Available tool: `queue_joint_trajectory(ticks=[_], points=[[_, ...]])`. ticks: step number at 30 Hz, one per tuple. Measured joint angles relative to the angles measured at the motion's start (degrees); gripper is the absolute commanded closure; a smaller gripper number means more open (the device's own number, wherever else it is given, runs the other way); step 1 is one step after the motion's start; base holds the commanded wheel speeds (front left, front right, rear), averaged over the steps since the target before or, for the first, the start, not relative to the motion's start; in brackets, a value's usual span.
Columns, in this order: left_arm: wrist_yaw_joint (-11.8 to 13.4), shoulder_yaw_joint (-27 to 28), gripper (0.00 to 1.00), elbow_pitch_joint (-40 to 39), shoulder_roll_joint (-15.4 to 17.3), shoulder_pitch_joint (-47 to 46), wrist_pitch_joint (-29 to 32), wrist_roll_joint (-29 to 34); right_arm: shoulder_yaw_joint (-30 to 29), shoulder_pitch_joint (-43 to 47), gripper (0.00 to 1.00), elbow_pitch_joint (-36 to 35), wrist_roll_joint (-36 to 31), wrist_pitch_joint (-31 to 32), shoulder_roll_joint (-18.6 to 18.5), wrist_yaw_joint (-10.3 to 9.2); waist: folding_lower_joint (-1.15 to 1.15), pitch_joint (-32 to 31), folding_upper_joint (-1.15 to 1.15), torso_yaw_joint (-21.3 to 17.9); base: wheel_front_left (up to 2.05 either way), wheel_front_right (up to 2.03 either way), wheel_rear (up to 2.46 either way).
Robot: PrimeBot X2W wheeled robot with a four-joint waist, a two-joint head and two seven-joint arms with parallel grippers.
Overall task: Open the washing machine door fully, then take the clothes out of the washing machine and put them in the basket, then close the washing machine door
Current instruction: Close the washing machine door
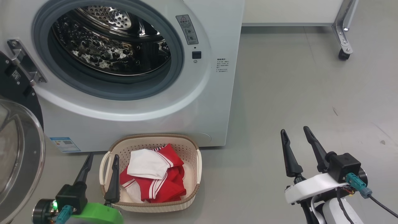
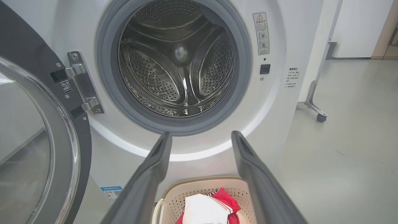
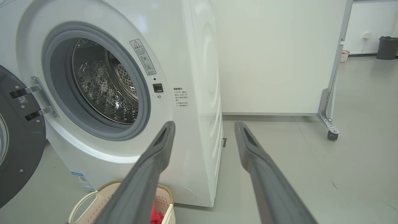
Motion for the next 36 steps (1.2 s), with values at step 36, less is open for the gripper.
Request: queue_joint_trajectory(ticks=[36], points=[[0.91,-0.33,0.0,-0.68,-0.05,-0.01,0.0,0.01,-0.31,0.01,0.0,0.41,-0.01,0.0,0.05,0.0,0.0,0.87,0.0,0.51,-0.93,0.93,0.0]])
